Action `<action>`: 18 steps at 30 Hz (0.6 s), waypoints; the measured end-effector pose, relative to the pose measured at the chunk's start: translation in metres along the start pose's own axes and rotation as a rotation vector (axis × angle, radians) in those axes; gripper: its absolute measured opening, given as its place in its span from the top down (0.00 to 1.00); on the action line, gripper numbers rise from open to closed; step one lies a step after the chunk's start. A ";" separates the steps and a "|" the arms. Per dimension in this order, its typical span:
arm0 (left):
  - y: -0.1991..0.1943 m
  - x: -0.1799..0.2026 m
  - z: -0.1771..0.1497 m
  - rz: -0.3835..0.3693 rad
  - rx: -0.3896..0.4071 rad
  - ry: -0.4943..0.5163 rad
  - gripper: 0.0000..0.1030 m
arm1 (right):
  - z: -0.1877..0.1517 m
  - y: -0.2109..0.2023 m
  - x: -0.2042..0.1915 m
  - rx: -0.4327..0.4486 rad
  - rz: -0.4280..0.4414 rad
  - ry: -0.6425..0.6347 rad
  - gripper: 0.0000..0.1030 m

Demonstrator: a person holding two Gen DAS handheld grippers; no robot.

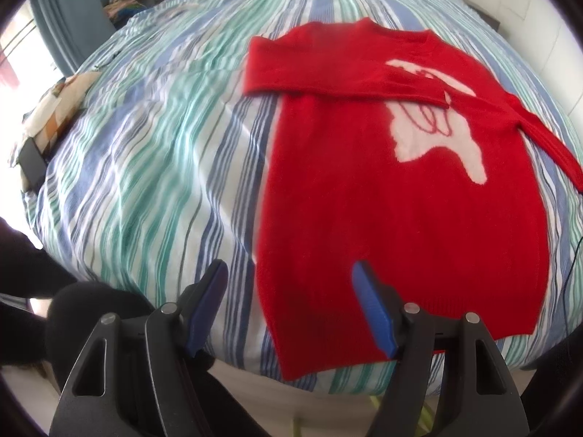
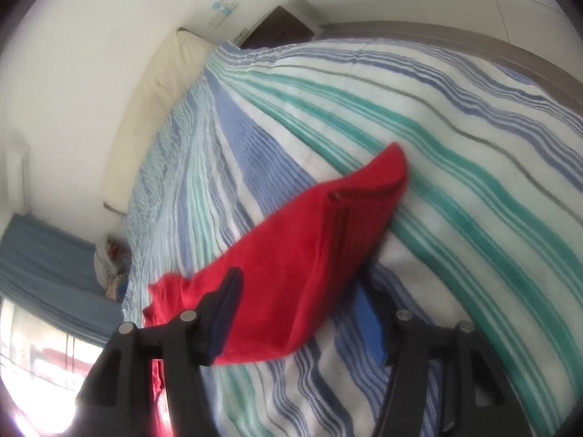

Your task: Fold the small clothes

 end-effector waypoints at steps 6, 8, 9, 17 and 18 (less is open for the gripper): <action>0.002 0.000 0.006 0.031 0.015 0.054 0.29 | 0.015 -0.023 0.028 0.050 -0.160 0.015 0.97; 0.005 0.000 0.020 0.057 0.028 0.111 0.29 | 0.017 -0.027 0.036 0.072 -0.227 -0.063 0.97; 0.004 0.001 0.033 0.068 0.051 0.141 0.29 | 0.015 -0.022 0.047 0.055 -0.261 -0.076 0.99; 0.012 0.089 0.156 -0.011 0.246 0.615 0.07 | 0.003 -0.057 0.036 0.104 -0.308 -0.184 0.37; 0.027 0.105 0.162 -0.020 0.232 0.688 0.07 | 0.001 -0.070 0.033 0.141 -0.330 -0.212 0.35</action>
Point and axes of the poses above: each gripper's, at about its wrist camera, not at the fingertips, and y roughly the way its jaws point, x to its right, z to its top, the point moved 10 cm from there along y, roughly the way its jaws point, and after that the axes turned 11 degrees about y, right-handed, at the moved point
